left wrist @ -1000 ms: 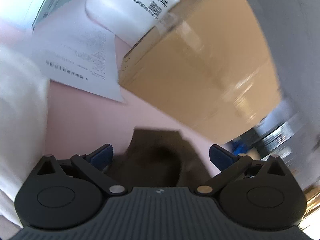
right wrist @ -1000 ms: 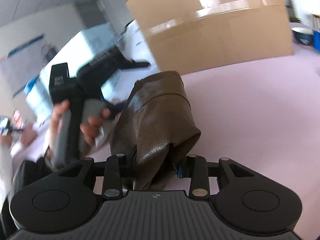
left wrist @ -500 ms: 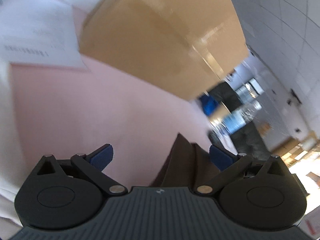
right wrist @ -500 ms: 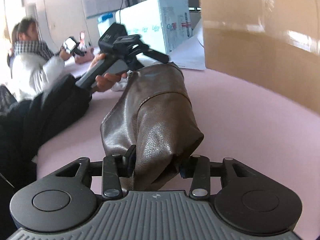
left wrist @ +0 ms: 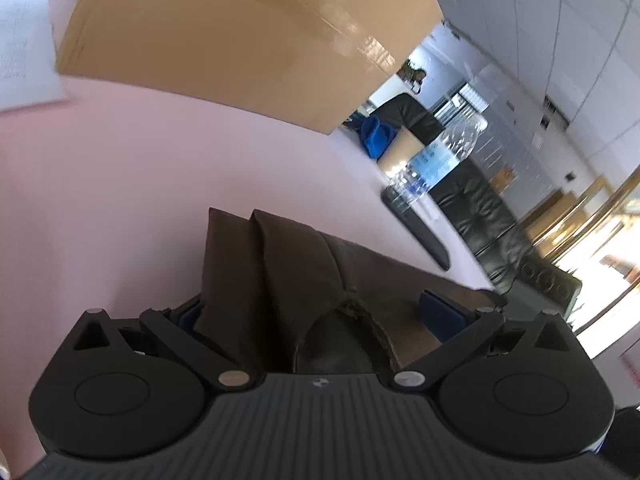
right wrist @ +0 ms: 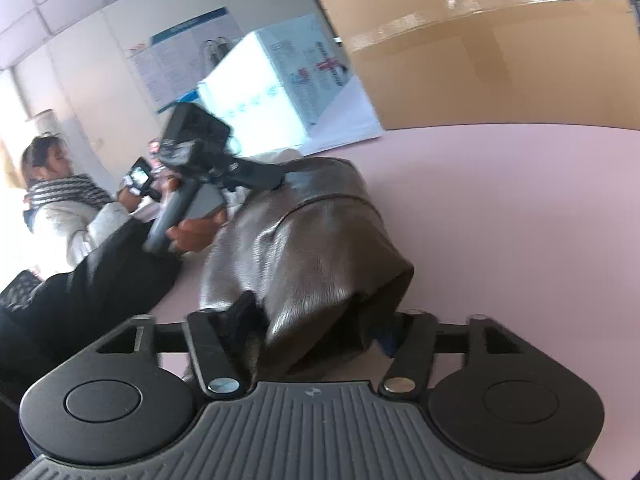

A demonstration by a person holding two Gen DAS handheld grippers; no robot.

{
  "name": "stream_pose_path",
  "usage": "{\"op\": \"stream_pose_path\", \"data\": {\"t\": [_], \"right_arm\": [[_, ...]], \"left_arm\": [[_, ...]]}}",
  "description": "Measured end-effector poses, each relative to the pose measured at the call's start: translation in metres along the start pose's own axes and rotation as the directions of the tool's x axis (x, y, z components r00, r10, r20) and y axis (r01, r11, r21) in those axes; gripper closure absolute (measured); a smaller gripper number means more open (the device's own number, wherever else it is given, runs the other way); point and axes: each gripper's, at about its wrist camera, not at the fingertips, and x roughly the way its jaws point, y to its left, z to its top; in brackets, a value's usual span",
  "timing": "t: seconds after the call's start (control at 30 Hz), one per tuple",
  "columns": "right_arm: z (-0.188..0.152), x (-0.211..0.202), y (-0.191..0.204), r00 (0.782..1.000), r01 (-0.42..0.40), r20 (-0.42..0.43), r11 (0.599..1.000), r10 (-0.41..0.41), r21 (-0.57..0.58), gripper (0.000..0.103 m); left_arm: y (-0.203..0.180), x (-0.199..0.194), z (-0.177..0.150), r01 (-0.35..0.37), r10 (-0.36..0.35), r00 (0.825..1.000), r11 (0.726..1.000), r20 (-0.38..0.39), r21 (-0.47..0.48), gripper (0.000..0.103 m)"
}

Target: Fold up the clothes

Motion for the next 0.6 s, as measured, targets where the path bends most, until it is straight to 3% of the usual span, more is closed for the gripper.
{"op": "stream_pose_path", "data": {"t": [0.13,0.2,0.37,0.43,0.47,0.5,0.6], "right_arm": [[0.001,0.004,-0.004,0.999,0.016,0.028,0.998,-0.018,0.066,0.011],[0.000,0.004,-0.008,0.999,0.010,0.048,0.993,-0.016,0.114,0.008],[-0.007,0.000,-0.017,0.994,-0.023,0.107,0.948,-0.011,0.316,0.008],[-0.009,0.002,-0.011,0.994,-0.007,0.108,0.943,-0.031,0.332,0.013],[-0.010,0.004,-0.007,0.993,0.011,0.106,0.944,-0.048,0.330,0.025],[-0.012,0.006,-0.001,0.990,0.048,0.112,0.942,-0.090,0.333,0.044],[-0.018,0.007,0.009,0.967,0.098,0.179,0.912,-0.182,0.398,0.068]], "left_arm": [[-0.012,0.003,0.001,-0.065,0.066,0.998,0.996,-0.007,0.055,0.000],[-0.008,-0.001,0.001,-0.069,0.069,0.998,0.997,-0.010,0.035,0.000],[0.000,-0.010,0.002,-0.061,0.060,0.998,0.998,-0.032,-0.012,0.000],[0.004,-0.008,0.003,-0.040,0.038,0.999,0.998,-0.029,-0.053,0.000],[0.004,-0.005,0.004,-0.037,0.035,0.999,0.997,-0.026,-0.064,0.000],[0.004,-0.004,0.005,-0.037,0.035,0.999,0.997,-0.024,-0.070,0.000],[0.005,-0.003,0.006,-0.039,0.039,0.999,0.995,-0.009,-0.094,0.000]]}}
